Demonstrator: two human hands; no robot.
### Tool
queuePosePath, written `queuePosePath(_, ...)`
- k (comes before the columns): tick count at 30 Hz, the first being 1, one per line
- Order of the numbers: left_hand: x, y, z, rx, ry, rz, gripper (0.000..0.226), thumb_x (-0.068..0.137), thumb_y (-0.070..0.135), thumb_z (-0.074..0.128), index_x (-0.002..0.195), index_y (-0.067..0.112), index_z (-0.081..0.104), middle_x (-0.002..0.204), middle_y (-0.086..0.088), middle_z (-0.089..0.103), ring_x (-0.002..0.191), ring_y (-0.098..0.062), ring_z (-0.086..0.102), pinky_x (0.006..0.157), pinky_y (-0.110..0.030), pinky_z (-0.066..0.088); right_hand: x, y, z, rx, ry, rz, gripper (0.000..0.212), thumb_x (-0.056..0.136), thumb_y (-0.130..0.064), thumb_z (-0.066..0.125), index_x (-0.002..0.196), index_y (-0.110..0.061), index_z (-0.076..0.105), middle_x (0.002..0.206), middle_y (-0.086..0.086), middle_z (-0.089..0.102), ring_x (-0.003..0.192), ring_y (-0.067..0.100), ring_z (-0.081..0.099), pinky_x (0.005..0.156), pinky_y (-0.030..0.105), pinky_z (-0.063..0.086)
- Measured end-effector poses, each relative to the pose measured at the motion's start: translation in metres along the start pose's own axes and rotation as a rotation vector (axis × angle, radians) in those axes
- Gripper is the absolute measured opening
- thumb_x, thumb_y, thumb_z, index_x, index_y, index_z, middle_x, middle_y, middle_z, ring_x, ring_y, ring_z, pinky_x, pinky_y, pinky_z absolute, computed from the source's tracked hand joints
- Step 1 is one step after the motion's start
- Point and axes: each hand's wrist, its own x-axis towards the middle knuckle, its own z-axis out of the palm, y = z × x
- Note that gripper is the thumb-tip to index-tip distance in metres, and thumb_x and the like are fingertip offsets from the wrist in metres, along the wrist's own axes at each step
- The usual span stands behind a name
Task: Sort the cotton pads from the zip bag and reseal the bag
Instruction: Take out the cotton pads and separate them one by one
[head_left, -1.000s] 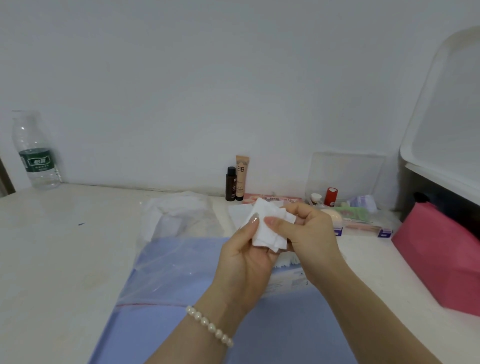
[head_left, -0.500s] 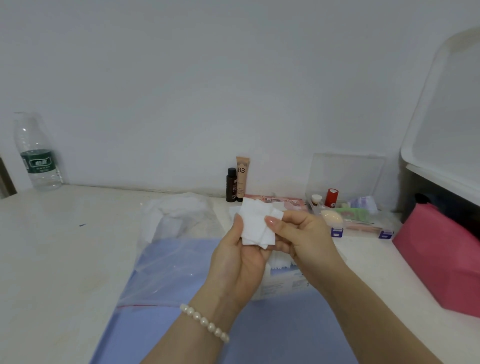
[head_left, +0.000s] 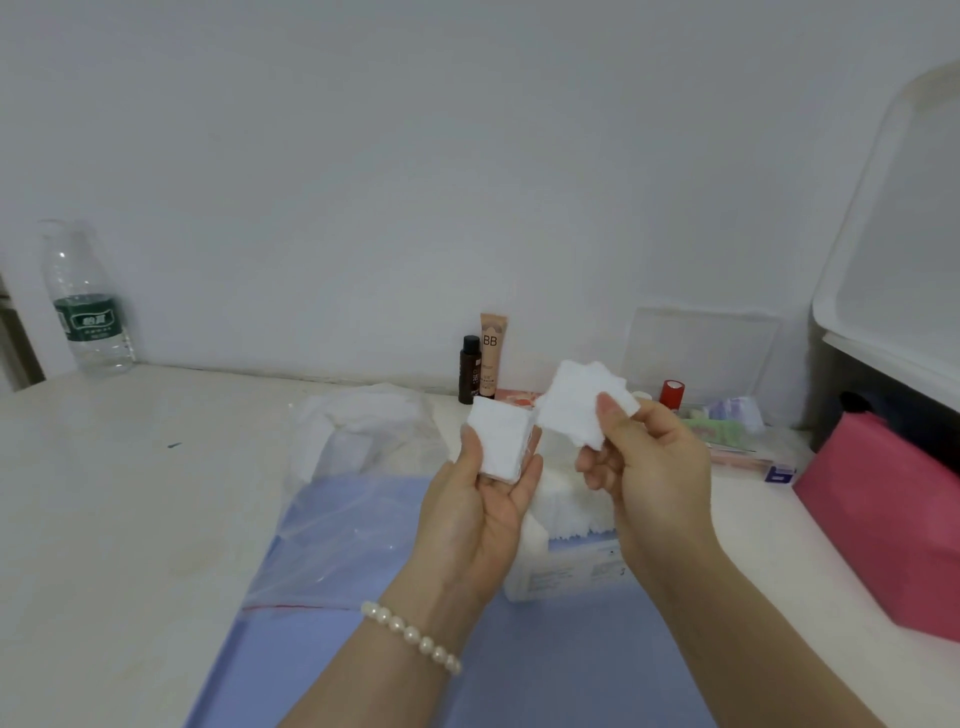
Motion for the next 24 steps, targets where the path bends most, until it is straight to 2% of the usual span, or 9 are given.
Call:
queuePosePath(2, -0.002, -0.003, 0.001, 0.035, -0.059, 0.000, 0.033, 0.099, 0.022, 0.038, 0.116, 0.001, 0.056, 0.113, -0.018, 0.067, 0.103, -0.028, 0.064, 0.079, -0.033, 0.057, -0.008, -0.002, 0.007, -0.031, -0.121, 0.011, 0.004, 0.086, -0.006, 0.060, 0.086, -0.003, 0.059, 0.051, 0.007, 0.058, 0.039, 0.014, 0.055, 0.037, 0.022, 0.041)
queuePosePath(4, -0.005, -0.004, 0.003, 0.077, -0.115, 0.000, 0.029, 0.097, 0.011, 0.037, 0.113, 0.001, 0.059, 0.107, -0.018, 0.068, 0.080, -0.025, 0.058, 0.056, -0.028, 0.053, -0.011, 0.002, 0.012, -0.100, -0.205, 0.026, 0.002, 0.085, -0.004, 0.061, 0.084, -0.005, 0.059, 0.049, 0.009, 0.061, 0.038, 0.016, 0.056, 0.036, 0.021, 0.042)
queuePosePath(6, -0.007, -0.006, 0.005, 0.121, -0.141, -0.006, 0.031, 0.091, 0.005, 0.040, 0.115, -0.001, 0.058, 0.098, -0.020, 0.067, 0.064, -0.020, 0.040, 0.045, -0.025, 0.041, -0.011, 0.008, 0.012, -0.164, -0.224, 0.028, 0.005, 0.086, -0.005, 0.062, 0.082, -0.007, 0.059, 0.050, 0.011, 0.062, 0.037, 0.017, 0.057, 0.036, 0.020, 0.040)
queuePosePath(10, -0.007, -0.006, 0.007, 0.165, -0.173, -0.010, 0.036, 0.094, 0.011, 0.037, 0.123, -0.002, 0.053, 0.097, -0.023, 0.062, 0.058, -0.020, 0.035, 0.045, -0.027, 0.039, -0.006, 0.013, 0.008, -0.209, -0.208, 0.015, 0.004, 0.087, -0.004, 0.060, 0.084, -0.006, 0.058, 0.047, 0.007, 0.062, 0.034, 0.016, 0.055, 0.034, 0.019, 0.038)
queuePosePath(15, -0.011, -0.004, 0.008, 0.085, -0.174, -0.099, 0.048, 0.100, 0.036, 0.024, 0.113, 0.004, 0.058, 0.088, -0.018, 0.069, 0.059, -0.021, 0.034, 0.047, -0.026, 0.042, -0.004, 0.015, 0.005, -0.219, -0.241, -0.018, 0.001, 0.087, -0.002, 0.059, 0.086, -0.003, 0.058, 0.045, 0.007, 0.060, 0.033, 0.016, 0.053, 0.033, 0.020, 0.038)
queuePosePath(19, -0.012, -0.002, 0.009, 0.054, -0.173, -0.130, 0.054, 0.100, 0.040, 0.022, 0.105, 0.001, 0.059, 0.083, -0.020, 0.070, 0.066, -0.024, 0.041, 0.046, -0.024, 0.045, -0.002, 0.014, 0.002, -0.223, -0.291, -0.038, 0.004, 0.087, -0.004, 0.059, 0.088, -0.005, 0.063, 0.043, 0.006, 0.057, 0.032, 0.014, 0.050, 0.033, 0.018, 0.035)
queuePosePath(21, -0.011, -0.002, 0.008, 0.044, -0.162, -0.137, 0.055, 0.100, 0.039, 0.024, 0.110, -0.002, 0.058, 0.092, -0.023, 0.069, 0.069, -0.028, 0.047, 0.047, -0.026, 0.047, -0.002, 0.012, 0.002, -0.214, -0.322, -0.053, 0.007, 0.087, -0.004, 0.058, 0.089, -0.006, 0.065, 0.043, 0.005, 0.055, 0.031, 0.013, 0.046, 0.033, 0.018, 0.033)
queuePosePath(24, -0.006, -0.002, 0.005, 0.074, -0.121, -0.104, 0.053, 0.100, 0.036, 0.030, 0.129, -0.003, 0.050, 0.121, -0.026, 0.060, 0.083, -0.033, 0.056, 0.059, -0.035, 0.049, -0.002, 0.004, 0.002, -0.174, -0.356, -0.060, 0.011, 0.088, -0.004, 0.056, 0.090, -0.007, 0.066, 0.044, 0.002, 0.057, 0.029, 0.011, 0.041, 0.032, 0.016, 0.031)
